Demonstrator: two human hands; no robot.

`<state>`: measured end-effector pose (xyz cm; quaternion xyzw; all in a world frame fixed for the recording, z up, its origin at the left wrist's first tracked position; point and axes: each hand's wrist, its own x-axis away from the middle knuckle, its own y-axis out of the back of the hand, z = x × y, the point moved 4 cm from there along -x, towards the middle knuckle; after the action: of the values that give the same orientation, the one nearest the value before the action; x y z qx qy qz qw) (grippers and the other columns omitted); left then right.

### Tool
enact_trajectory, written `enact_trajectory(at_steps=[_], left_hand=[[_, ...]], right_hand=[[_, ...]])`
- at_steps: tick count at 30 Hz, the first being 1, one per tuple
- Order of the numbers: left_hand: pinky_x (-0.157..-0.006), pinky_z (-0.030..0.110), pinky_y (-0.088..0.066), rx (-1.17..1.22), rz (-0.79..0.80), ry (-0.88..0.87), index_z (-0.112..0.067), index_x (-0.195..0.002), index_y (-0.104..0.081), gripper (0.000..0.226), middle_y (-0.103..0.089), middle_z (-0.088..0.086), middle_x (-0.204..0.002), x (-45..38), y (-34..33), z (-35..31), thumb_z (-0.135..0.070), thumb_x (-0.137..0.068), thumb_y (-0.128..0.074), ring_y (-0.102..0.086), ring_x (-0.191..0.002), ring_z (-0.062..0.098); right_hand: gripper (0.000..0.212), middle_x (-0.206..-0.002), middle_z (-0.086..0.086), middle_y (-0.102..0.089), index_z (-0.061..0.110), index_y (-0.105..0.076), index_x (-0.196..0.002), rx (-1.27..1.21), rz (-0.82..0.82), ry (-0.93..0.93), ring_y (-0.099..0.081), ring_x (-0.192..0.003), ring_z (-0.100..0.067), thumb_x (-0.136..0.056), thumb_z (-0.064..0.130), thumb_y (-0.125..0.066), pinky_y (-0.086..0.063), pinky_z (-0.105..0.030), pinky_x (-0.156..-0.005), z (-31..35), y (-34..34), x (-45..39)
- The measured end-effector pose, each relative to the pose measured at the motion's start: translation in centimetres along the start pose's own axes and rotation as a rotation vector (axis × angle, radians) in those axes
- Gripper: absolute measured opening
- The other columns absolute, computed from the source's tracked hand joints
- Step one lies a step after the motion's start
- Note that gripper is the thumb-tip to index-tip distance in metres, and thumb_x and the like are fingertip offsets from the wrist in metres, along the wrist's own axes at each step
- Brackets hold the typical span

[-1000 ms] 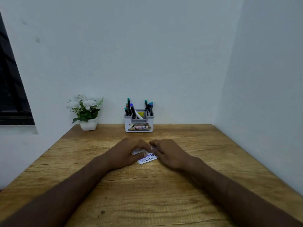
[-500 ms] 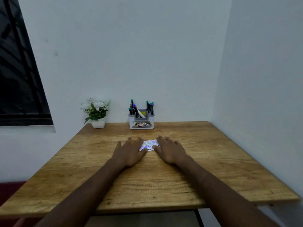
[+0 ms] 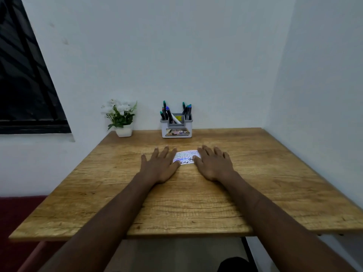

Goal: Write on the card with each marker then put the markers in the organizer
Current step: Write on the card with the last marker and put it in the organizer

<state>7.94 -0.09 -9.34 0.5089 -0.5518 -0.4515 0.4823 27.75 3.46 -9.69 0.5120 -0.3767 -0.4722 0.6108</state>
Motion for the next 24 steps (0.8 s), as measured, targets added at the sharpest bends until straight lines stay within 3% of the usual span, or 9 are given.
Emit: enact_trajectory(at_steps=[4,7,15,20,24], left_hand=[[-0.126,0.071,-0.003,-0.04,-0.023,-0.032,-0.042,-0.168,0.004,0.071,0.009,-0.006,-0.179,-0.6,-0.5,0.0,-0.069,-0.106,-0.016,0.007,-0.166,0.03],[-0.128,0.069,-0.004,-0.053,-0.033,-0.053,-0.039,-0.169,0.006,0.071,0.01,-0.004,-0.179,-0.9,-1.0,0.2,-0.068,-0.107,-0.015,0.008,-0.165,0.032],[-0.129,0.066,-0.004,0.055,-0.137,-0.06,-0.034,-0.17,0.004,0.07,0.01,-0.004,-0.179,-0.1,-1.2,0.3,-0.062,-0.108,-0.013,0.009,-0.165,0.031],[-0.129,0.067,-0.003,0.107,-0.093,-0.045,-0.031,-0.171,-0.001,0.075,0.007,-0.003,-0.179,0.7,-0.2,0.0,-0.06,-0.102,-0.005,0.008,-0.165,0.032],[-0.128,0.07,-0.004,0.141,-0.001,-0.022,-0.029,-0.171,-0.001,0.07,0.009,-0.002,-0.179,1.0,0.6,-0.3,-0.056,-0.108,-0.014,0.011,-0.165,0.032]], right_hand=[[0.071,-0.18,0.001,0.003,0.025,0.006,-0.17,-0.049,-0.046,0.063,0.006,-0.166,-0.03,-0.112,0.057,-0.017,-0.004,-0.055,-0.133,0.3,0.0,-0.6],[0.07,-0.18,0.001,0.005,0.022,0.001,-0.171,0.019,0.008,0.09,0.008,-0.166,-0.024,-0.112,0.056,-0.015,-0.003,-0.05,-0.134,0.1,-0.7,-1.2],[0.073,-0.18,0.006,-0.004,0.024,-0.007,-0.171,0.012,-0.065,0.102,-0.001,-0.166,-0.02,-0.108,0.06,-0.009,-0.009,-0.046,-0.132,-0.4,-0.3,-0.4],[0.072,-0.18,0.004,-0.004,0.023,-0.01,-0.171,-0.052,-0.031,0.084,0.0,-0.167,-0.023,-0.109,0.06,-0.013,-0.01,-0.049,-0.133,-0.3,0.1,0.0],[0.07,-0.18,0.002,-0.004,0.023,-0.008,-0.171,-0.076,0.047,0.03,0.0,-0.167,-0.025,-0.111,0.057,-0.018,-0.013,-0.053,-0.133,0.1,1.3,0.3]])
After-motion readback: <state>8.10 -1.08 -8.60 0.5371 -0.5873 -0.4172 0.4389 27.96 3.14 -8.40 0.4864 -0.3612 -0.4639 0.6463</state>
